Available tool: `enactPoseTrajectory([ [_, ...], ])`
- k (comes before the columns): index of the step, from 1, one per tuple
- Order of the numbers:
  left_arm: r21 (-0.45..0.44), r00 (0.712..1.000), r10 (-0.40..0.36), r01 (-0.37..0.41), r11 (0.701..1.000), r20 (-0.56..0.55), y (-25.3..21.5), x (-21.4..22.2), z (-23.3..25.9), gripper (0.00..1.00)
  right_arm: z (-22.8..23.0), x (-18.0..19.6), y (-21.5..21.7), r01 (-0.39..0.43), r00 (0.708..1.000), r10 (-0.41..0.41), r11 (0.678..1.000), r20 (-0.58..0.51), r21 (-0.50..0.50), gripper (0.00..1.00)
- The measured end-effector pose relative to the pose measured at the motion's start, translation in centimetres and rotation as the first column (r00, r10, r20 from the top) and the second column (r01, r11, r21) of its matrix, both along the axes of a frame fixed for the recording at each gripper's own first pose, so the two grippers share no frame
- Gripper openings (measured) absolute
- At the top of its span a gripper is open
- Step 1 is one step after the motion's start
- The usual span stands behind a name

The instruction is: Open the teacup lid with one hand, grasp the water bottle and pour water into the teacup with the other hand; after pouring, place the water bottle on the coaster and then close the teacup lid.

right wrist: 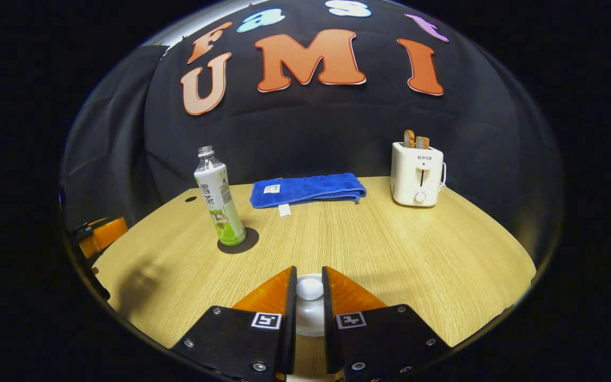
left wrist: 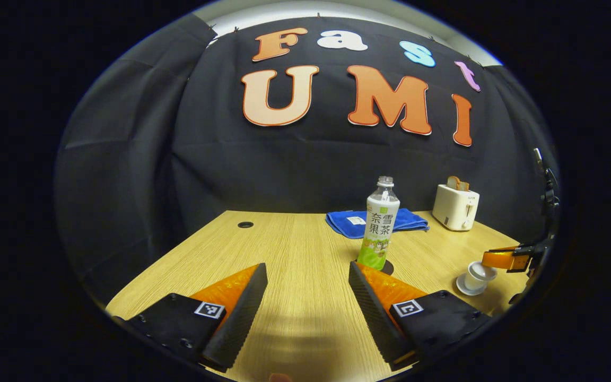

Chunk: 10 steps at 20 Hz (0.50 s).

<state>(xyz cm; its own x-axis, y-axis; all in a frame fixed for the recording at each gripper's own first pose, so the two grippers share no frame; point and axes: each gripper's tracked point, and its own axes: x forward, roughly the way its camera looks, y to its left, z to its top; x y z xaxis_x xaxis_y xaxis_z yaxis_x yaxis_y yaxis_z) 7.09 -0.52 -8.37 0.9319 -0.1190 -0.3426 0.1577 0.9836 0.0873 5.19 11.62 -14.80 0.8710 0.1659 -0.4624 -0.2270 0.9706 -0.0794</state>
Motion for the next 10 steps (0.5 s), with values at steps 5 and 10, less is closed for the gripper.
enactPoseTrajectory([
  [5, 0.001, 1.0, -0.005, 0.005, 1.0, -0.007, -0.19, -0.02, -0.16, 0.99, -0.68, 0.08, -0.19, -0.006, 1.0, 0.006, 1.0, -0.008, -0.011, 0.23],
  [10, 0.007, 1.0, 0.0, 0.0, 1.0, 0.001, -0.26, -0.25, 0.07, 0.99, 0.17, -0.13, -0.2, -0.006, 1.0, 0.006, 1.0, 0.003, 0.014, 0.32],
])
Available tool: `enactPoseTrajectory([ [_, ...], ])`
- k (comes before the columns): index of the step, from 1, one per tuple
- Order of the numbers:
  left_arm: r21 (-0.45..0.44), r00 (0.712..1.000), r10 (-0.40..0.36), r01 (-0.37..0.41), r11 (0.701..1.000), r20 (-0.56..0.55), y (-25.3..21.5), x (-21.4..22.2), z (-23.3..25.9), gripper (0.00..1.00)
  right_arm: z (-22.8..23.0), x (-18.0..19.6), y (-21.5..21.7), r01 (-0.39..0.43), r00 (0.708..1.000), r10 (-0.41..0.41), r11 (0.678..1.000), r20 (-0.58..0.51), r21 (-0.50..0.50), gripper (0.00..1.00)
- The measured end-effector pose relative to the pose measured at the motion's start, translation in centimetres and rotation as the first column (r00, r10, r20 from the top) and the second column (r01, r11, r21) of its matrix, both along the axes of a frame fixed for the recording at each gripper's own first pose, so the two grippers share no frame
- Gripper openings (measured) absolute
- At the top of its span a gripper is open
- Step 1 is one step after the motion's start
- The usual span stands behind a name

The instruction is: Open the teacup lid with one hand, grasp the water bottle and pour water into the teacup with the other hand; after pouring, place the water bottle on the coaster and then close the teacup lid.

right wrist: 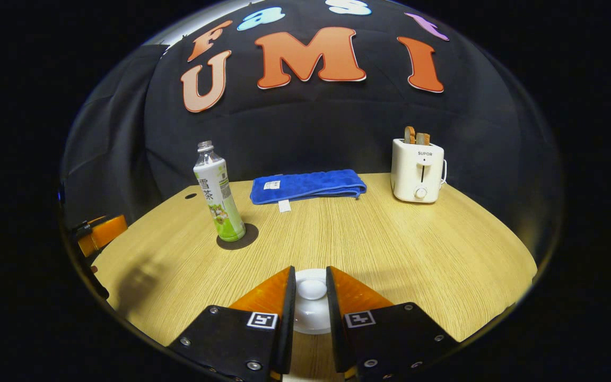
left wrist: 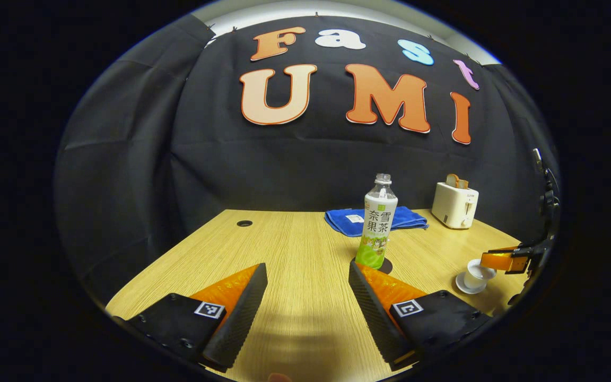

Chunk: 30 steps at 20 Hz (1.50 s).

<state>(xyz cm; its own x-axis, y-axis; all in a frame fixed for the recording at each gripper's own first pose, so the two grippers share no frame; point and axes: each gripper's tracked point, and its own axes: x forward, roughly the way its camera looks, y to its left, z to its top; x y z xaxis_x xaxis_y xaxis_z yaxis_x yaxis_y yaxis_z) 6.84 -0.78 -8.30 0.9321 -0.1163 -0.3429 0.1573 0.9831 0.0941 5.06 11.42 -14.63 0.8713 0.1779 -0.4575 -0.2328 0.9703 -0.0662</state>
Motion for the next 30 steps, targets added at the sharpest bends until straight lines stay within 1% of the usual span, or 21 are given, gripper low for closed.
enactPoseTrajectory([
  [2, 0.0, 1.0, -0.001, 0.001, 1.0, 0.003, -0.1, 0.0, 0.2, 0.99, 0.5, 0.0, -0.1, 0.0, 1.0, 0.0, 1.0, 0.015, 0.0, 0.37],
  [3, 0.0, 1.0, -0.003, 0.003, 1.0, 0.005, -0.2, -0.1, 0.3, 0.99, 0.6, 0.0, -0.2, 0.001, 1.0, -0.001, 1.0, 0.018, -0.004, 0.31],
  [4, 0.001, 1.0, -0.004, 0.004, 1.0, 0.007, -0.3, -0.3, 0.4, 0.99, 0.5, -0.3, -0.3, 0.003, 1.0, -0.003, 1.0, 0.013, -0.005, 0.39],
  [6, 0.005, 1.0, -0.005, 0.005, 1.0, 0.015, -0.3, -0.3, 0.8, 0.99, 1.0, -0.7, -0.3, 0.004, 1.0, -0.004, 1.0, 0.008, 0.009, 0.42],
  [7, 0.009, 1.0, -0.006, 0.005, 1.0, 0.021, -0.3, -0.3, 1.1, 0.99, 1.7, -0.9, -0.4, 0.005, 1.0, -0.006, 1.0, 0.019, 0.016, 0.47],
  [8, 0.012, 1.0, -0.005, 0.005, 1.0, 0.028, -0.4, -0.4, 1.3, 0.95, 2.7, -1.2, -0.7, 0.009, 0.999, -0.01, 1.0, 0.038, 0.019, 0.44],
  [9, 0.014, 0.999, -0.004, 0.004, 1.0, 0.033, -0.4, -0.5, 1.6, 0.99, 3.8, -1.5, -1.0, 0.013, 0.998, -0.014, 1.0, 0.063, 0.019, 0.51],
  [10, 0.015, 0.999, -0.003, 0.003, 1.0, 0.038, -0.3, -0.6, 1.9, 0.99, 5.0, -1.7, -1.2, 0.019, 0.996, -0.02, 1.0, 0.09, 0.015, 0.61],
  [11, 0.013, 0.999, -0.002, 0.002, 1.0, 0.043, -0.4, -0.6, 2.1, 0.99, 6.2, -2.0, -1.5, 0.023, 0.993, -0.024, 1.0, 0.117, 0.009, 0.68],
  [12, 0.01, 0.999, -0.002, 0.002, 1.0, 0.048, -0.5, -0.8, 2.4, 0.99, 7.3, -2.4, -1.9, 0.025, 0.989, -0.026, 1.0, 0.142, 0.004, 0.71],
  [13, 0.007, 0.999, -0.001, 0.001, 1.0, 0.054, -0.6, -0.9, 2.7, 0.99, 8.2, -2.8, -2.2, 0.028, 0.986, -0.027, 1.0, 0.166, -0.002, 0.78],
  [14, 0.008, 0.998, 0.0, 0.0, 1.0, 0.059, -0.5, -1.1, 3.1, 0.99, 9.0, -3.3, -2.5, 0.031, 0.982, -0.03, 0.999, 0.189, -0.005, 0.81],
  [15, 0.012, 0.998, 0.003, -0.004, 1.0, 0.067, -0.6, -1.2, 3.4, 0.99, 9.7, -3.7, -2.9, 0.034, 0.978, -0.033, 0.999, 0.208, -0.003, 0.88],
  [17, 0.017, 0.996, 0.011, -0.012, 1.0, 0.088, -0.5, -2.0, 3.9, 0.99, 10.8, -4.5, -3.5, 0.038, 0.968, -0.039, 0.999, 0.246, 0.011, 0.98],
  [20, 0.023, 0.993, 0.011, -0.014, 1.0, 0.116, -0.3, -2.8, 5.0, 0.99, 10.9, -5.1, -4.9, 0.061, 0.961, -0.063, 0.998, 0.27, 0.013, 0.97],
  [23, 0.051, 0.99, 0.019, -0.026, 0.998, 0.137, -0.2, -3.3, 5.7, 0.99, 10.3, -5.3, -5.9, 0.083, 0.964, -0.086, 0.996, 0.253, 0.023, 0.97],
  [30, 0.017, 0.992, 0.016, -0.018, 1.0, 0.127, -1.0, -3.3, 5.7, 0.99, 10.2, -5.2, -6.9, 0.098, 0.962, -0.101, 0.995, 0.254, 0.026, 0.98],
])
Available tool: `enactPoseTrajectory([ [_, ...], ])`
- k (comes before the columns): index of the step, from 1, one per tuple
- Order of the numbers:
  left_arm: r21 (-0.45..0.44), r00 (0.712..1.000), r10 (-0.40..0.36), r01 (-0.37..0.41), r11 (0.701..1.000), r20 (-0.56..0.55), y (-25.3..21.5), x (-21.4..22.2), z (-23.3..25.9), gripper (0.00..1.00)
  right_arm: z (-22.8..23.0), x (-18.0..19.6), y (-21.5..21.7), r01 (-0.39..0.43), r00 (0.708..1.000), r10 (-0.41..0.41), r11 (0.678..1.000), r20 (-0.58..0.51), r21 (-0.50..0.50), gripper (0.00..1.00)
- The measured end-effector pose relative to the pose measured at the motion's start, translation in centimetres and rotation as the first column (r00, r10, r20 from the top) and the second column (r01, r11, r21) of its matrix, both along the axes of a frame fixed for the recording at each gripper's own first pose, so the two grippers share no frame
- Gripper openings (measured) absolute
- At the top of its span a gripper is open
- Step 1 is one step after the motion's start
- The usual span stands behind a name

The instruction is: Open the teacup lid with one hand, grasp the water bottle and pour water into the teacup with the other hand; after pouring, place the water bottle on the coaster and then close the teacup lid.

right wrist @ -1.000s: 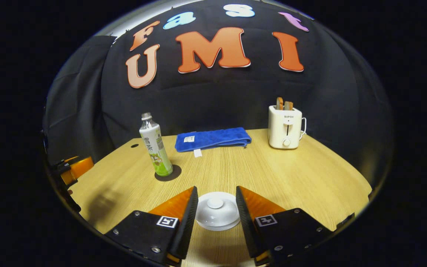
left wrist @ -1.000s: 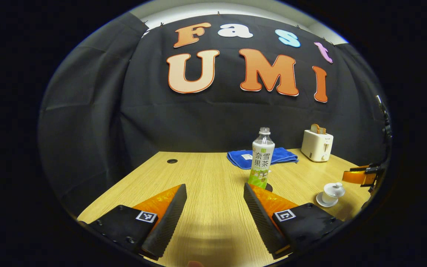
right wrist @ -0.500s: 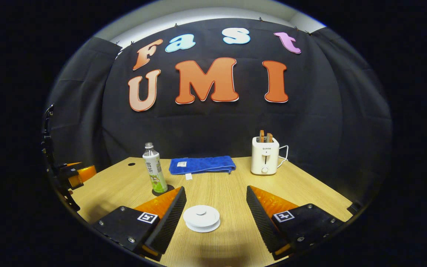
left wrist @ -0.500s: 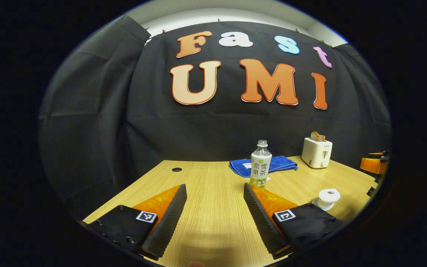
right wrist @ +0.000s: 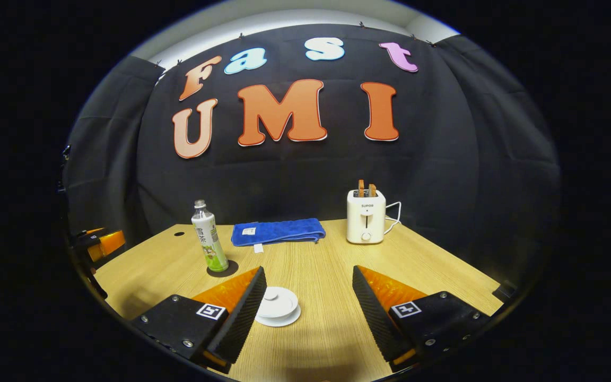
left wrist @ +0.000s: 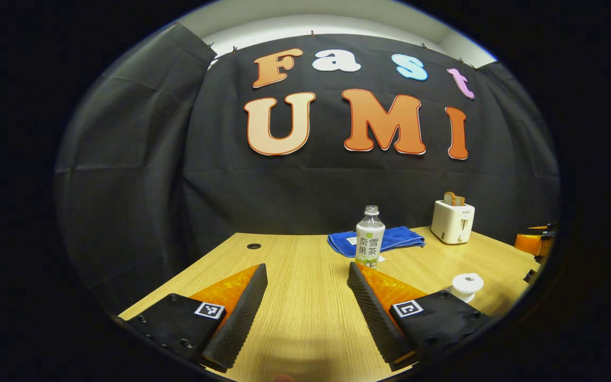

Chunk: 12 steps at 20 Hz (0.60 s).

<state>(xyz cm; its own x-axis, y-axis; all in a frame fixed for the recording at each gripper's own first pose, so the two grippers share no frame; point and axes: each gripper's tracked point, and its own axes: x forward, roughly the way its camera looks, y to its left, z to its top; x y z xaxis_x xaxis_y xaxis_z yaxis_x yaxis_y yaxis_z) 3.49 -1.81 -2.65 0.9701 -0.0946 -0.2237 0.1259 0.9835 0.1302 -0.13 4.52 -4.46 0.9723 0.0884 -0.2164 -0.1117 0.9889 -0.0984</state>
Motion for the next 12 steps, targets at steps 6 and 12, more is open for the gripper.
enactPoseTrajectory([
  [6, 0.005, 1.0, 0.017, -0.017, 1.0, 0.013, 0.3, -0.1, 0.4, 0.99, 0.1, 0.4, -0.6, 0.023, 1.0, -0.023, 1.0, 0.01, -0.013, 0.97],
  [12, 0.047, 0.998, 0.039, -0.042, 0.998, 0.051, 0.7, -0.1, 1.2, 0.99, -1.1, 1.2, 1.3, -0.015, 0.999, 0.014, 1.0, -0.043, -0.025, 0.97],
])
